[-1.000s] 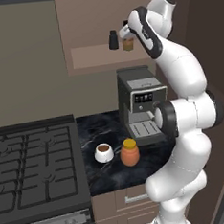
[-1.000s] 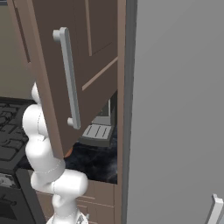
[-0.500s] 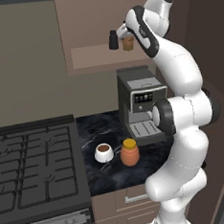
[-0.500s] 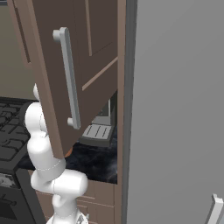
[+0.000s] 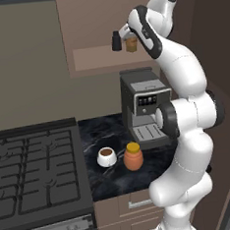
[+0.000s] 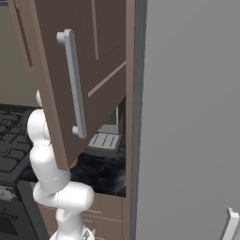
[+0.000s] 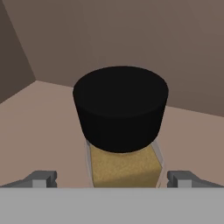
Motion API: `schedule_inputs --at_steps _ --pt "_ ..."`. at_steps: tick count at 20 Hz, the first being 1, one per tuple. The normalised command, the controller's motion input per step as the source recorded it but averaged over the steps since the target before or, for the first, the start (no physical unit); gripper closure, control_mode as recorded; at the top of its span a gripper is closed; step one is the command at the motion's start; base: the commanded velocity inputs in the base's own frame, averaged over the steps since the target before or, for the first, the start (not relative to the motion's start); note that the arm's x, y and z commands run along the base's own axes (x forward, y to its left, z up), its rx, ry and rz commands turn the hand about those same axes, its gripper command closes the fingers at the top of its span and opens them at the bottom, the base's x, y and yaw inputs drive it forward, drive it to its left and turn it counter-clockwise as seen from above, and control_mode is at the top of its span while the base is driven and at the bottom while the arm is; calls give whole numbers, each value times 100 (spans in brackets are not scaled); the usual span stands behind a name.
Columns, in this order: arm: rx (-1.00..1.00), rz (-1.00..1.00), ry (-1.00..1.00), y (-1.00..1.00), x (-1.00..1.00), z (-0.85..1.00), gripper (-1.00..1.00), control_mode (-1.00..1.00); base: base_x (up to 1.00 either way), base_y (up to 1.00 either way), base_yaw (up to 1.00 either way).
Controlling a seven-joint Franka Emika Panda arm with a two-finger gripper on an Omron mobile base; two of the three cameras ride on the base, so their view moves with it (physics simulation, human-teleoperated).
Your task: Pick the cinnamon and honey bottle from the cabinet and place them next to the mug.
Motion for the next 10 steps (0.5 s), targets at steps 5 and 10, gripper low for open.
schedule_inputs --at_steps 5,10 --pt "0 0 0 0 0 0 -100 -100 0 0 0" --pt "0 0 0 0 2 0 -100 -100 0 0 0"
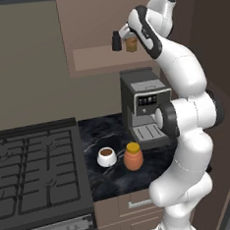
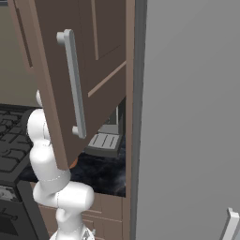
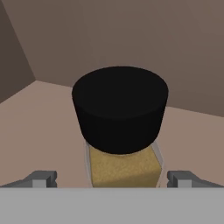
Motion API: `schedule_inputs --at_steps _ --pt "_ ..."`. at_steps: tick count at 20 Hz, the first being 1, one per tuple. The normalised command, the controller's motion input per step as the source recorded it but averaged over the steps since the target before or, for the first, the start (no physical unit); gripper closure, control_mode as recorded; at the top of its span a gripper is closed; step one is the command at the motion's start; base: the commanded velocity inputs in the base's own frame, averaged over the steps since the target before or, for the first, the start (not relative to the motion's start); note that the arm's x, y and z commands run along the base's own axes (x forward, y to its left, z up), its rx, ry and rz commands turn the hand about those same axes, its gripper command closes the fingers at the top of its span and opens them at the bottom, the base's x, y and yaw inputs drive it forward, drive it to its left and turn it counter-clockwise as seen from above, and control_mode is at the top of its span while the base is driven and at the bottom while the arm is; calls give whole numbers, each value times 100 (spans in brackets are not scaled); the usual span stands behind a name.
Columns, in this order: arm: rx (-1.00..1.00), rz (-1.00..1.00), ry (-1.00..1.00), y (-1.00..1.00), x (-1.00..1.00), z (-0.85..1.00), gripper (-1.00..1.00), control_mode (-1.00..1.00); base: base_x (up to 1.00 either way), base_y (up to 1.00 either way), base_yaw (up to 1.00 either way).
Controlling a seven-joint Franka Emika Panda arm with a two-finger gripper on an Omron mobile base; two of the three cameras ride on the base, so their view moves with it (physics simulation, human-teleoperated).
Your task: Pick the cinnamon and honey bottle from the cabinet and place them next to the mug.
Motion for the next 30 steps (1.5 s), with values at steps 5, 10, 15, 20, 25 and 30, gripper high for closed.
schedule_inputs --at_steps 5,10,15,20,25,30 --pt "0 0 0 0 1 0 -100 -100 0 0 0" --pt "0 0 0 0 0 0 100 -100 0 0 0" --pt "0 0 0 0 0 0 100 -100 0 0 0" --pt "0 1 0 0 -14 0 100 -100 0 0 0" --pt "0 1 -6 9 -40 0 100 -100 0 0 0" --pt "0 0 0 17 -47 0 100 -100 0 0 0"
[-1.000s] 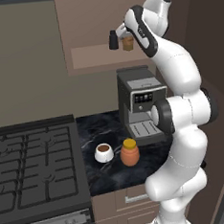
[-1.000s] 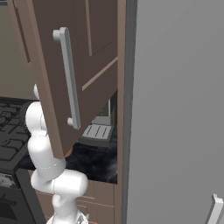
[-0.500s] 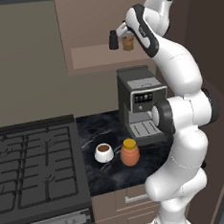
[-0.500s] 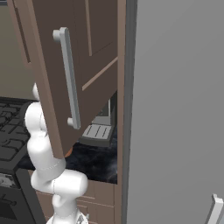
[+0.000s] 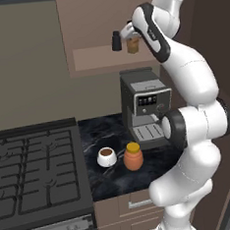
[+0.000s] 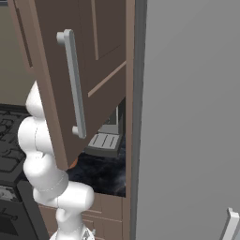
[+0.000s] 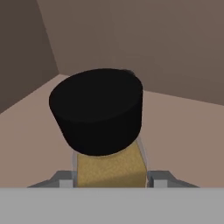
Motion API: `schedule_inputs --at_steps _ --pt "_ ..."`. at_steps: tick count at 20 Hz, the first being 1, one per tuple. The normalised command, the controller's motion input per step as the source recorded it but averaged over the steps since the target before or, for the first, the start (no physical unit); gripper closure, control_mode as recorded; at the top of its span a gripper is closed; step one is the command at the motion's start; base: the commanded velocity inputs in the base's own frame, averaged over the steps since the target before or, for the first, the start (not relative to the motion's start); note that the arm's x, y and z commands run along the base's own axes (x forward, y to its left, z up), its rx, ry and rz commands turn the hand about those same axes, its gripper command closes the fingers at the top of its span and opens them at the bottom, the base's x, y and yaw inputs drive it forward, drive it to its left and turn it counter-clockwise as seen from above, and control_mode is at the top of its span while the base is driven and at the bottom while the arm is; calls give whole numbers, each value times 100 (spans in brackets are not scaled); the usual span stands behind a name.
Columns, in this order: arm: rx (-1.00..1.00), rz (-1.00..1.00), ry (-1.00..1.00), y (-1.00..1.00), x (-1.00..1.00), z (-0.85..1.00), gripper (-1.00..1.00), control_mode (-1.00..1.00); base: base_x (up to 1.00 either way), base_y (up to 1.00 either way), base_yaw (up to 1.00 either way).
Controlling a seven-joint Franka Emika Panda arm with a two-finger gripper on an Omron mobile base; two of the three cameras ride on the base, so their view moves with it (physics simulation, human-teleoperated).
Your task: Pick the cinnamon and honey bottle from the cabinet and place them next to the mug.
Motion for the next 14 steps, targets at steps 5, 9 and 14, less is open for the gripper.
schedule_inputs --at_steps 5,9,14 --pt "0 0 0 22 -54 0 100 -100 0 0 0" --pt "0 0 0 27 -60 0 100 -100 0 0 0" --pt "0 0 0 35 -58 0 100 -100 0 0 0"
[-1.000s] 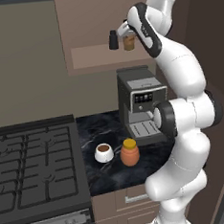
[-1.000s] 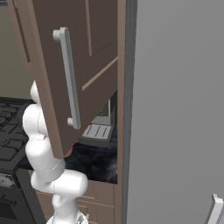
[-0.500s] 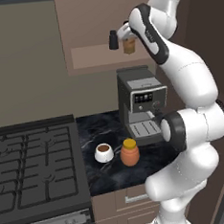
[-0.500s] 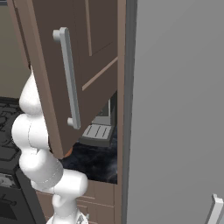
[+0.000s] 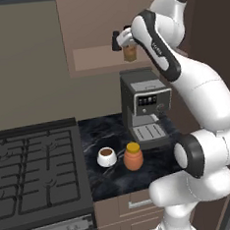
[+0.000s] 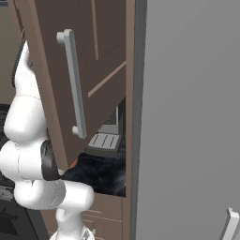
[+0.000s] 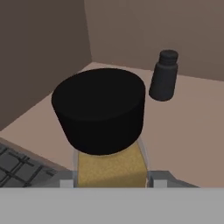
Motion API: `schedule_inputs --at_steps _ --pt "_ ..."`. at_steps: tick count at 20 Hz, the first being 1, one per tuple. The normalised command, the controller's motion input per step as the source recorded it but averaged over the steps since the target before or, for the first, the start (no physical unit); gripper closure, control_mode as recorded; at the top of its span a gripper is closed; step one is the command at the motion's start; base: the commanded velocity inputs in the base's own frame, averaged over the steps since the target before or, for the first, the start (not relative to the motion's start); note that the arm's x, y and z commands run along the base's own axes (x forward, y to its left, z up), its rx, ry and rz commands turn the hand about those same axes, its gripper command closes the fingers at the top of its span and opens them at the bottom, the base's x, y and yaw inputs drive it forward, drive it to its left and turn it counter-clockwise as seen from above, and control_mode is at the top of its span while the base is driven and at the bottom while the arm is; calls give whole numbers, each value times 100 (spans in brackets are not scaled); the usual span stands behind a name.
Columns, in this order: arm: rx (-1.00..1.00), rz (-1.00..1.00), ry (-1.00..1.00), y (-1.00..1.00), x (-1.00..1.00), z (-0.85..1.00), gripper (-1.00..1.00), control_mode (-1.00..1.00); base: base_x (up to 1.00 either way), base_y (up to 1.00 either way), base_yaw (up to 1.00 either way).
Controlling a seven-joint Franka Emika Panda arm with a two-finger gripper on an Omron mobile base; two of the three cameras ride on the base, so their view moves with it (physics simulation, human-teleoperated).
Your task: Pick the cinnamon and honey bottle from the cabinet and place them next to the mug.
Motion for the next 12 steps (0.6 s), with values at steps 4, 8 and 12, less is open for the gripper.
schedule_inputs --at_steps 4,8,12 --pt "0 0 0 40 -63 -1 100 -100 0 0 0" --pt "0 -7 0 39 -66 -16 100 -100 0 0 0" --pt "0 -16 0 32 -71 -34 100 -100 0 0 0"
